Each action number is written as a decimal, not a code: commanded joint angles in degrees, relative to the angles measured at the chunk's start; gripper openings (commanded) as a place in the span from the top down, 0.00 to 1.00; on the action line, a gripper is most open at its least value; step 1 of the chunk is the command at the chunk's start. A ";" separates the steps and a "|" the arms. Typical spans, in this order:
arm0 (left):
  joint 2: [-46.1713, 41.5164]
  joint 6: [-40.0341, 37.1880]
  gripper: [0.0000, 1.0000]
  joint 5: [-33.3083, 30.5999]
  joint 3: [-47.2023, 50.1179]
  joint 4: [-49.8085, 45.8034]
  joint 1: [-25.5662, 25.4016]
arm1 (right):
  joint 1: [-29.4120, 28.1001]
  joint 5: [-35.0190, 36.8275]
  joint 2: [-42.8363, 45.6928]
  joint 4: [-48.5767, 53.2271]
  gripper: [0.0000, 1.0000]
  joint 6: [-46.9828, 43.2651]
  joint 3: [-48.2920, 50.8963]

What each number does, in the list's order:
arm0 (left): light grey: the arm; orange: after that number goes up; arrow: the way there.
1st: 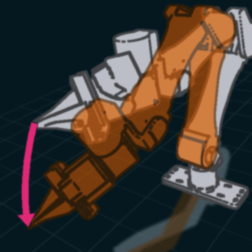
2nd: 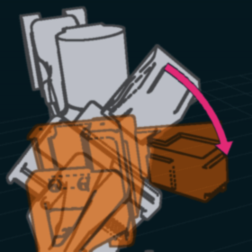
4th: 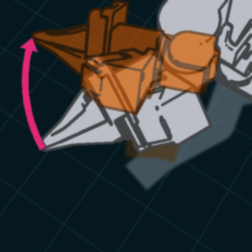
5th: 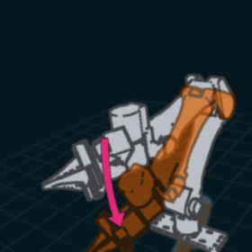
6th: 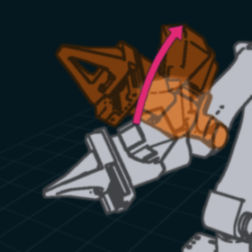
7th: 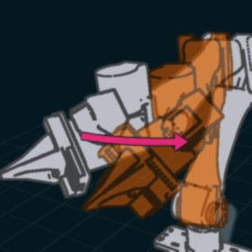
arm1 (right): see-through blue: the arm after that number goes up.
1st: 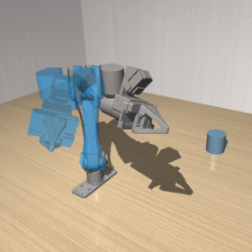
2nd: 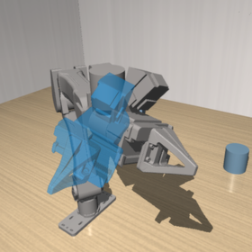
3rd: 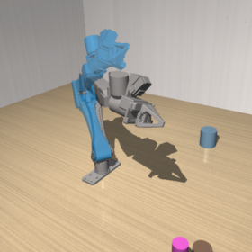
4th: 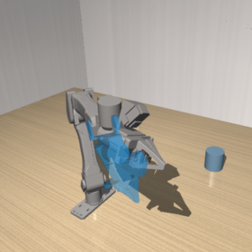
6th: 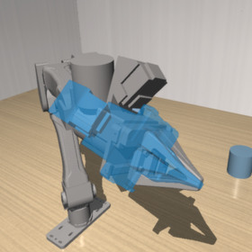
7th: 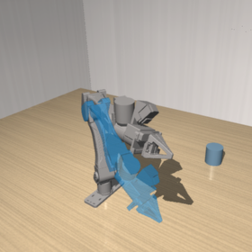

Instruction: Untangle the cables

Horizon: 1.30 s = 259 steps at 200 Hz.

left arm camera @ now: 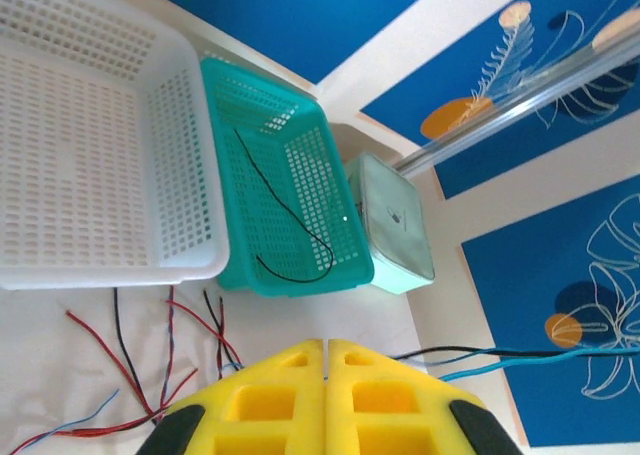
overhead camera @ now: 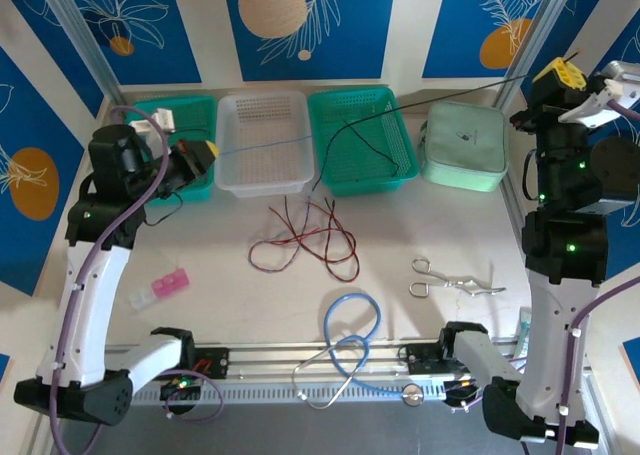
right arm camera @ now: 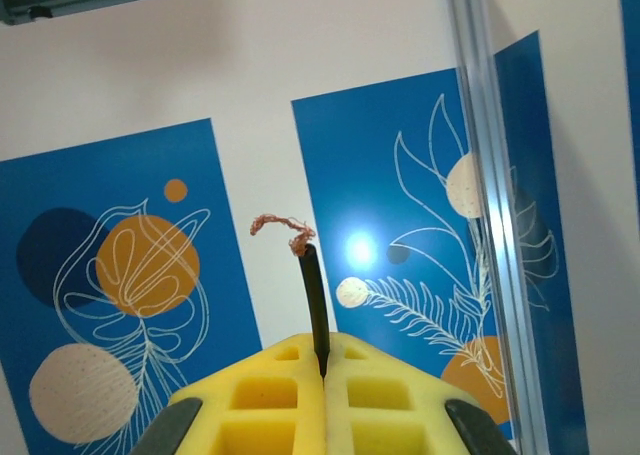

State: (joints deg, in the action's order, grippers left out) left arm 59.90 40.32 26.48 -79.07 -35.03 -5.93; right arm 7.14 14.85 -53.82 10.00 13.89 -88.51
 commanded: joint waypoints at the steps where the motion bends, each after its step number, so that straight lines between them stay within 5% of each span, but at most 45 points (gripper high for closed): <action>1: -1.02 1.04 1.00 5.57 2.01 1.45 3.86 | 2.76 -0.76 0.52 -0.32 1.00 2.82 -0.89; 93: -1.89 -0.63 1.00 7.50 6.14 0.71 13.36 | 5.33 0.42 0.03 -1.12 1.00 1.46 -1.04; 138: -2.73 6.44 1.00 7.09 12.64 8.62 16.40 | 6.65 1.36 -0.55 -2.68 1.00 3.51 -1.44; 259: 0.48 0.60 1.00 9.76 21.06 7.69 23.18 | 8.07 2.43 -3.92 -4.63 1.00 7.01 -7.99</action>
State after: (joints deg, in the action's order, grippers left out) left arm 59.70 42.96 34.61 -59.88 -28.71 15.55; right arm 14.46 14.98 -57.67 8.19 19.09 -94.02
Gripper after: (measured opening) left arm 0.052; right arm 0.047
